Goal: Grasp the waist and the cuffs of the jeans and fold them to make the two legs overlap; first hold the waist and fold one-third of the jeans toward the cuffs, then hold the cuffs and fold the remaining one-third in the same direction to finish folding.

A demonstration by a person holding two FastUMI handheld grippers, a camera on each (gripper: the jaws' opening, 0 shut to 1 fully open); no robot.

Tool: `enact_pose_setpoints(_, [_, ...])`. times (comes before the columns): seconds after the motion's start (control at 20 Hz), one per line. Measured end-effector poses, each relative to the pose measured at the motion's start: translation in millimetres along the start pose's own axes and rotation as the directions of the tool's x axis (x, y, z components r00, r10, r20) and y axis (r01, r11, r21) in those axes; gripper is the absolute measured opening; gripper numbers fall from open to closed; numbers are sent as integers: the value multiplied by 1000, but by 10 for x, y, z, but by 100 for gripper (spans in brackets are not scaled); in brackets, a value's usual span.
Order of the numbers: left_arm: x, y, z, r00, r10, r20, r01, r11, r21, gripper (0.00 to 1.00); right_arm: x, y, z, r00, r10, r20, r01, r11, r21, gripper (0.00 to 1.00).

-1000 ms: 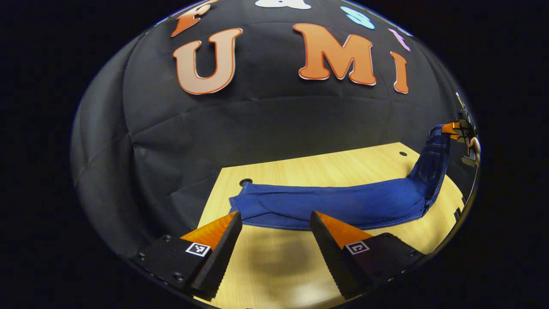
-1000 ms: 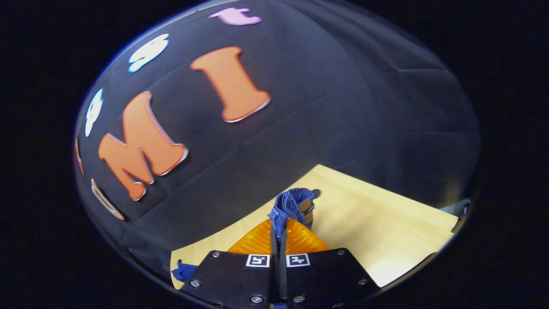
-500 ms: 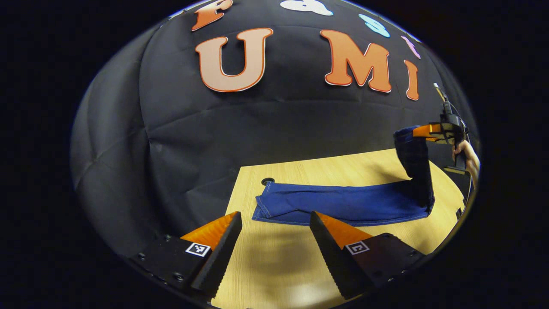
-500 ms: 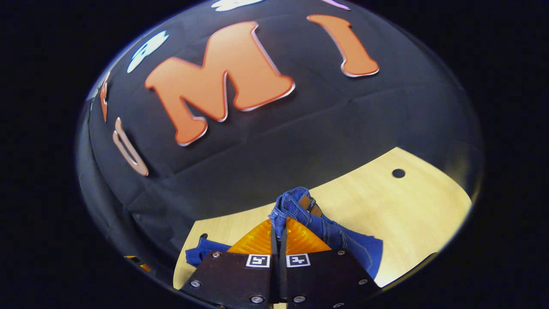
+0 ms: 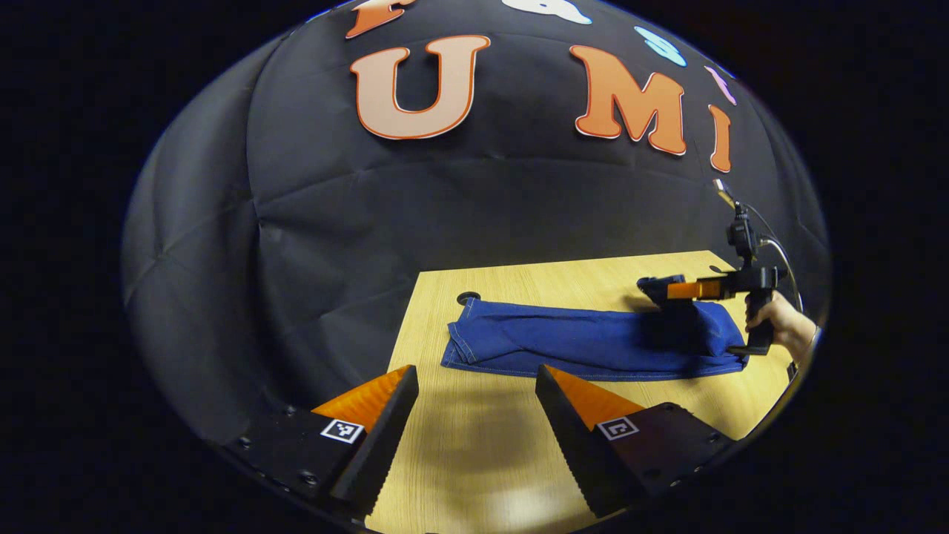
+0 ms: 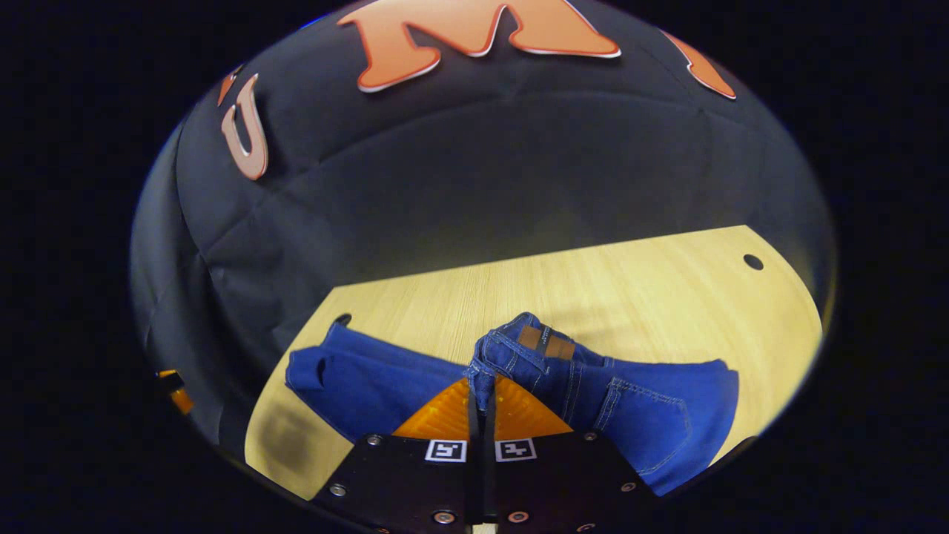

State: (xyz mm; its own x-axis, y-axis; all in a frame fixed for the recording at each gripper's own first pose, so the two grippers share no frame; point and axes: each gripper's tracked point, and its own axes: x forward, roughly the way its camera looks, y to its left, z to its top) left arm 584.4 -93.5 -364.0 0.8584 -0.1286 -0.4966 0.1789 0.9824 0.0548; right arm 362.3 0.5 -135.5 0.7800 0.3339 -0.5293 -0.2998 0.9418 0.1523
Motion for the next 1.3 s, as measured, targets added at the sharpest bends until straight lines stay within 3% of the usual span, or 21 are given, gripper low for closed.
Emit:
enact_pose_setpoints(0.2, [44, -20, -71, 1000, -8, -8, 7, 1000, -25, 98, 126, 120, -420, 996, 30, -81, -32, 999, -29, 0])
enact_pose_setpoints(0.3, [95, -33, -97, 1000, -9, -17, 9, 999, -42, 98, 142, 315, -475, 988, 110, -105, -108, 994, 19, 9])
enact_pose_setpoints(0.35, [142, -58, -95, 1000, -12, -22, 11, 999, -53, 98, 148, 377, -497, 987, 119, -110, -117, 993, 25, 31])
enact_pose_setpoints(0.5, [253, -68, -93, 999, -27, -30, 24, 994, -102, 98, 64, 208, -450, 994, 52, -96, -55, 998, -26, 96])
enact_pose_setpoints(0.65, [412, 11, -71, 998, -55, -34, 46, 975, -215, 99, -97, 100, -333, 996, 28, -88, -33, 998, -52, 97])
enact_pose_setpoints(0.75, [612, 89, -39, 995, -90, -34, 75, 948, -311, 99, -216, 1, -204, 997, 29, -68, -32, 998, -50, 97])
enact_pose_setpoints(0.95, [1174, 209, -152, 980, -187, -72, 122, 841, -527, 98, -381, -241, -32, 999, -1, -46, 0, 1000, -17, 97])
enact_pose_setpoints(1.05, [1454, 275, -309, 971, -207, -119, 97, 799, -594, 98, -465, -376, 1, 999, -14, -41, 14, 1000, -3, 97])
enact_pose_setpoints(1.2, [1842, 472, -416, 974, -150, -170, 6, 768, -640, 98, -554, -496, 32, 999, -33, -27, 33, 999, 8, 97])
enact_pose_setpoints(1.3, [2012, 465, -424, 970, -161, -180, 2, 753, -658, 98, -567, -548, 17, 999, -38, -23, 39, 999, 24, 97])
